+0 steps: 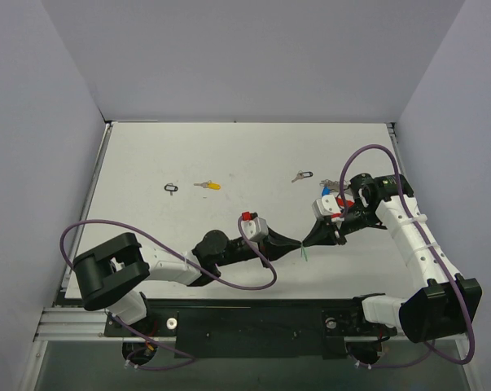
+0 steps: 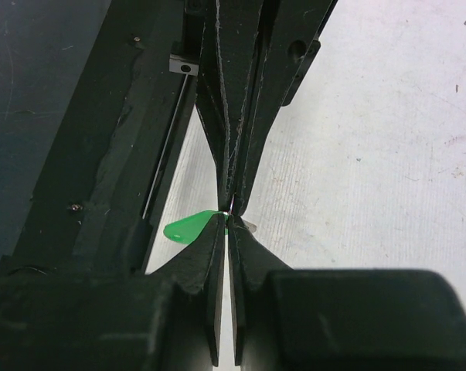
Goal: Put the keys on the keyring
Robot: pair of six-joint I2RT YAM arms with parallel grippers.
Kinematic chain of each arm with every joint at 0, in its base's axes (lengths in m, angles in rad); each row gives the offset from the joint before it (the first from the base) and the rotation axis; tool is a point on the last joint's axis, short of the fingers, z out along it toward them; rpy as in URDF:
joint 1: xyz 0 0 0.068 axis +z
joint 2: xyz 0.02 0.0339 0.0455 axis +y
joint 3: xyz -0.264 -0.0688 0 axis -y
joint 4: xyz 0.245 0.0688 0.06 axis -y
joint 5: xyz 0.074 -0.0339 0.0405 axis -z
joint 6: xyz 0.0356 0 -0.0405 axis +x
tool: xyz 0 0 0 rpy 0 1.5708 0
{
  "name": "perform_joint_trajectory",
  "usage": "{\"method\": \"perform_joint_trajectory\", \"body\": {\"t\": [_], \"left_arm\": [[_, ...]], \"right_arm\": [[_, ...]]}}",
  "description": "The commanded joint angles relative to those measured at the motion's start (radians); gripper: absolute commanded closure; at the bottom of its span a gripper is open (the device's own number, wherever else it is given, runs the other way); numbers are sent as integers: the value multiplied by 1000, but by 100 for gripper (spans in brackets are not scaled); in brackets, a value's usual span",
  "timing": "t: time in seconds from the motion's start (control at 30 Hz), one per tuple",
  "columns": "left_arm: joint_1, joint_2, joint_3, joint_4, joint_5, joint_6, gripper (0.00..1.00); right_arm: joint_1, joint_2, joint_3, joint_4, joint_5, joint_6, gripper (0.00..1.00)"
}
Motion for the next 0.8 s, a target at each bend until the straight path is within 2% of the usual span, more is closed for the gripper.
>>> {"method": "perform_joint_trajectory", "body": {"t": [0.0, 0.2, 0.27, 0.3, 0.33, 0.37, 0.47, 0.67, 0.77], "left_arm": [[4, 4, 21, 36, -6, -4, 100], [8, 9, 19, 53, 0, -19, 100], [18, 7, 10, 67, 8, -31, 89], [22, 1, 1, 70, 15, -42, 75], [28, -5, -4, 76, 14, -45, 70], [30, -19, -22, 76, 15, -44, 61], [45, -60, -56, 59, 20, -27, 51], [105, -233, -133, -94, 26, 30, 49], [128, -330, -145, -260, 16, 85, 48]], "right_arm": [[7, 0, 29, -265, -56, -27, 100], [7, 5, 34, -262, -21, -19, 100], [9, 5, 34, -260, -7, -18, 100], [7, 5, 34, -260, -5, -18, 100], [6, 3, 35, -259, 4, -15, 100], [6, 3, 35, -259, 5, -10, 100], [4, 6, 41, -251, 42, 16, 100], [-7, 3, 54, -208, 171, 129, 100], [-7, 2, 51, -138, 275, 262, 100]]}}
